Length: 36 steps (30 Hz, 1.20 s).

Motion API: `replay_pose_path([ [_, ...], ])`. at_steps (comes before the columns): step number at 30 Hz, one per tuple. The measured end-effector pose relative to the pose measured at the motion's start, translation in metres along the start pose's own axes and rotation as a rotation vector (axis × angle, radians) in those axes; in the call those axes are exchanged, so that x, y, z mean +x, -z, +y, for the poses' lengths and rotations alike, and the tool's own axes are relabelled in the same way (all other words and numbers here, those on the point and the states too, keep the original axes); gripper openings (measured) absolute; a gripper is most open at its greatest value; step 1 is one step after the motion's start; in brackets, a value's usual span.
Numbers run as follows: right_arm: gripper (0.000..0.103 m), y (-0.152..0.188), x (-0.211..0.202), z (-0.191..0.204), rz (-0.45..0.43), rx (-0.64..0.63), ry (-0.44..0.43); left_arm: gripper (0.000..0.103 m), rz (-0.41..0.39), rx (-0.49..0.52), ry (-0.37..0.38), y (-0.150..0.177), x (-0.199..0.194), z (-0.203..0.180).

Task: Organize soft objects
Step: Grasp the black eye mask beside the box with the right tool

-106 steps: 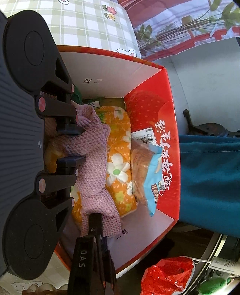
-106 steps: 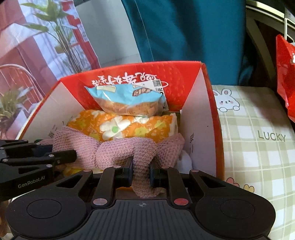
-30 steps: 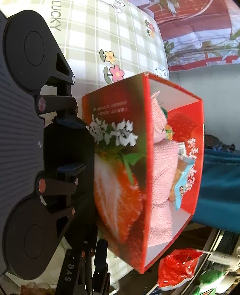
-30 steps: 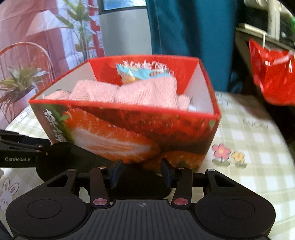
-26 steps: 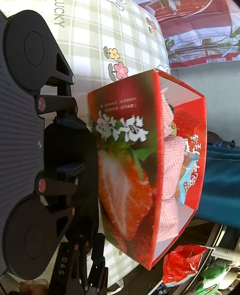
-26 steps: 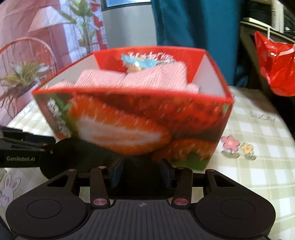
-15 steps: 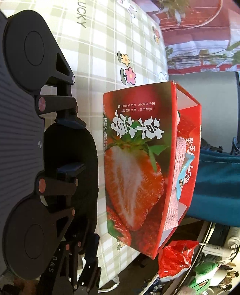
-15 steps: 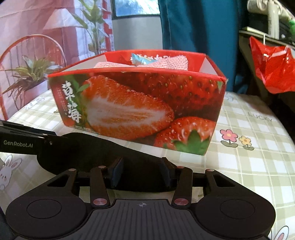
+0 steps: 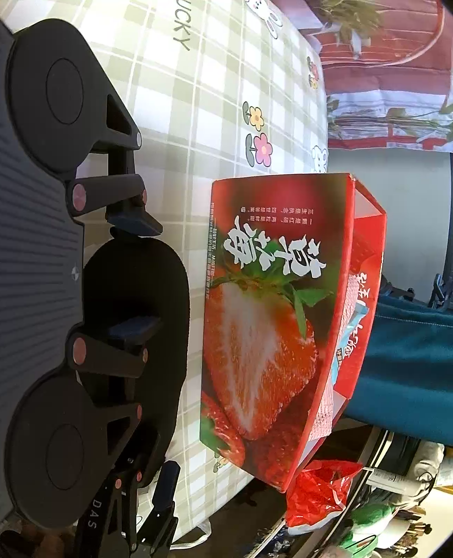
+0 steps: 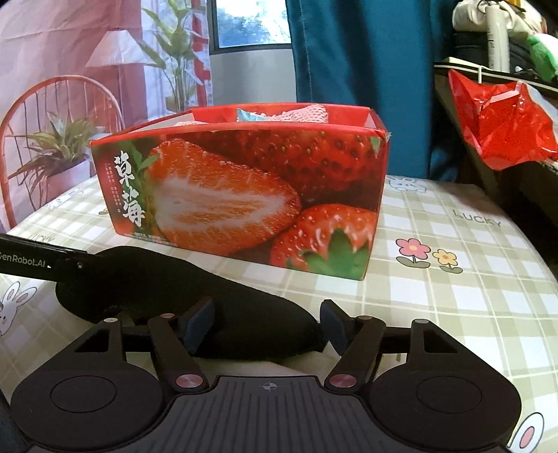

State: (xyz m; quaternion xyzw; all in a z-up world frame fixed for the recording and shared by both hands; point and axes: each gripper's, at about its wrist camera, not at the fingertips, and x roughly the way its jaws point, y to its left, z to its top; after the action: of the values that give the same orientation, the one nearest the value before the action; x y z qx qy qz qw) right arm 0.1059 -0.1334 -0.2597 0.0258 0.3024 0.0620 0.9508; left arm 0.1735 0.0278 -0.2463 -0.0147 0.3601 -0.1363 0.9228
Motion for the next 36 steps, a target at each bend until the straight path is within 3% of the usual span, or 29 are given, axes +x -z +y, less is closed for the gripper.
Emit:
replay_pose_path([
  [10, 0.064, -0.012, -0.025, -0.004, -0.032, 0.065, -0.022, 0.055, 0.001, -0.001, -0.006, 0.000, 0.001, -0.001],
  [20, 0.074, -0.007, -0.015, -0.023, 0.076, 0.225, -0.075, 0.055, 0.003, -0.002, -0.008, 0.001, 0.001, -0.002],
  [26, 0.074, -0.008, -0.005, -0.038, 0.131, 0.320, -0.135, 0.055, 0.005, -0.004, -0.008, 0.002, 0.002, -0.002],
  [31, 0.071, -0.011, 0.000, -0.044, 0.142, 0.384, -0.177, 0.055, 0.005, -0.004, -0.007, 0.002, 0.002, -0.002],
  [36, 0.055, -0.018, -0.003, -0.043, 0.115, 0.371, -0.168, 0.055, 0.006, -0.006, -0.006, 0.002, 0.003, -0.001],
])
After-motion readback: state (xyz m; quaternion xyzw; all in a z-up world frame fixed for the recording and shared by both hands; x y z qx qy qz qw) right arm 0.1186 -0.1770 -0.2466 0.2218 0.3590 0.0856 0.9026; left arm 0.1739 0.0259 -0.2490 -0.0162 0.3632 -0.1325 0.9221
